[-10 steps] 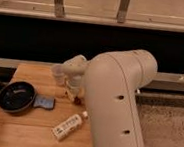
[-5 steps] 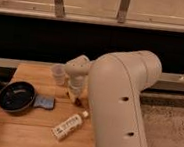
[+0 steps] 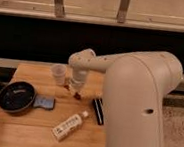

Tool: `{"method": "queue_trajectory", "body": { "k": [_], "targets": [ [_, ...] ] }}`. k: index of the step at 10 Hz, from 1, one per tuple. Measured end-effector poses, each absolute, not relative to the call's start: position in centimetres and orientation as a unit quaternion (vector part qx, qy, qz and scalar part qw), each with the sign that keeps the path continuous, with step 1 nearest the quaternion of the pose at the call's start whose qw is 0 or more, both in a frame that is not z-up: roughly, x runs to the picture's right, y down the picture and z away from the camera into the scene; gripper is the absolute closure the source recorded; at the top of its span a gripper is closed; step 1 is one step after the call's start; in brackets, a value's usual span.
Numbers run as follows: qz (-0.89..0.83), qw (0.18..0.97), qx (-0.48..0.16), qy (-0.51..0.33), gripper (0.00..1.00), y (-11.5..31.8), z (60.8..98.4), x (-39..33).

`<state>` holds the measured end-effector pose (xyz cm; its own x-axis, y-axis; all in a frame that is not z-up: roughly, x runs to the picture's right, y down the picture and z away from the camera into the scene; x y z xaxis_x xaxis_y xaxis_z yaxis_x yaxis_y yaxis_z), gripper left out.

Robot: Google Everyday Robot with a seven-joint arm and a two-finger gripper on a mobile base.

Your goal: Place the pepper in the ceramic bowl

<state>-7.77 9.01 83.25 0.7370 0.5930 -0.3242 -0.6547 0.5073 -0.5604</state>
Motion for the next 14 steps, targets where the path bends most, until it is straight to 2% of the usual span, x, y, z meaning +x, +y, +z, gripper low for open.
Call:
{"method": "queue_trajectory", "body": {
  "k": [3, 6, 14],
  "targets": [
    [0.351, 0.867, -0.354, -0.029, 1.00, 7.1, 81.2, -10.2],
    [0.320, 0.867, -0.375, -0.070, 1.00, 7.1, 79.7, -13.2],
    [0.213, 0.873, -0.416, -0.137, 1.00, 8.3, 75.0, -21.9]
  ]
}}
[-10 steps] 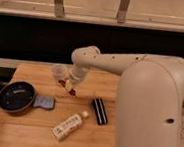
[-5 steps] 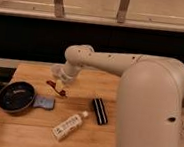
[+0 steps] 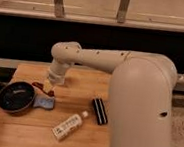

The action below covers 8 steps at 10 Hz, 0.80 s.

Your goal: Place the pepper in the ceramic bowl

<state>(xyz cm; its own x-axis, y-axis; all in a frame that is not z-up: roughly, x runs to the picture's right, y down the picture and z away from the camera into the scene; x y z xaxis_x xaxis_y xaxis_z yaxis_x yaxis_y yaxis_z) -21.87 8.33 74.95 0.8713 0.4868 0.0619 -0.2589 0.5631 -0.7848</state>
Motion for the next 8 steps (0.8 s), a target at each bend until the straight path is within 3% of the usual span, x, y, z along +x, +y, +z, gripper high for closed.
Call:
{"method": "queue_trajectory", "body": {
  "k": [8],
  "targets": [
    [0.156, 0.869, -0.438, -0.167, 1.00, 8.8, 74.0, -27.5]
  ]
}}
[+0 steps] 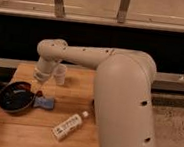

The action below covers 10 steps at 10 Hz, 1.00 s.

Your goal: Place the pepper in the ceramic bowl

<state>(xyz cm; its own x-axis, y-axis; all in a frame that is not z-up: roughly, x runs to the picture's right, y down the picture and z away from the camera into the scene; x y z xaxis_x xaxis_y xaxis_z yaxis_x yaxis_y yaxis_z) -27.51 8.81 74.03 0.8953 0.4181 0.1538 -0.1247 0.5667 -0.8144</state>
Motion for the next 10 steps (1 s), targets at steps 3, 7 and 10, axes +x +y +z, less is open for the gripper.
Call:
{"method": "queue_trajectory", "body": {
  "k": [3, 7, 10],
  "targets": [
    [0.156, 0.864, -0.444, -0.178, 1.00, 8.4, 74.3, -28.2],
    [0.136, 0.852, -0.472, -0.181, 1.00, 10.2, 75.1, -30.5],
    [0.113, 0.845, -0.491, -0.180, 1.00, 12.0, 75.2, -32.7]
  ]
}}
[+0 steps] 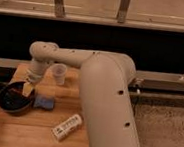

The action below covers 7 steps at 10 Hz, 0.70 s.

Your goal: Place the pepper in the ceramic bowl

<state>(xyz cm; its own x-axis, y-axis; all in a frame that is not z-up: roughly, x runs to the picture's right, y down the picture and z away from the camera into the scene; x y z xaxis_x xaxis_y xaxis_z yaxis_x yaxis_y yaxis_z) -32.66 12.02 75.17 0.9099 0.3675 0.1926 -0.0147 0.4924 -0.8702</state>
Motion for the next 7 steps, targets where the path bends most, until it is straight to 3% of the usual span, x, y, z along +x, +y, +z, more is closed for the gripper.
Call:
{"method": "queue_trajectory", "body": {
  "k": [3, 7],
  "targets": [
    [0.089, 0.851, -0.485, -0.179, 1.00, 12.7, 74.9, -34.5],
    [0.074, 0.885, -0.429, -0.166, 1.00, 11.2, 75.8, -36.3]
  ]
}}
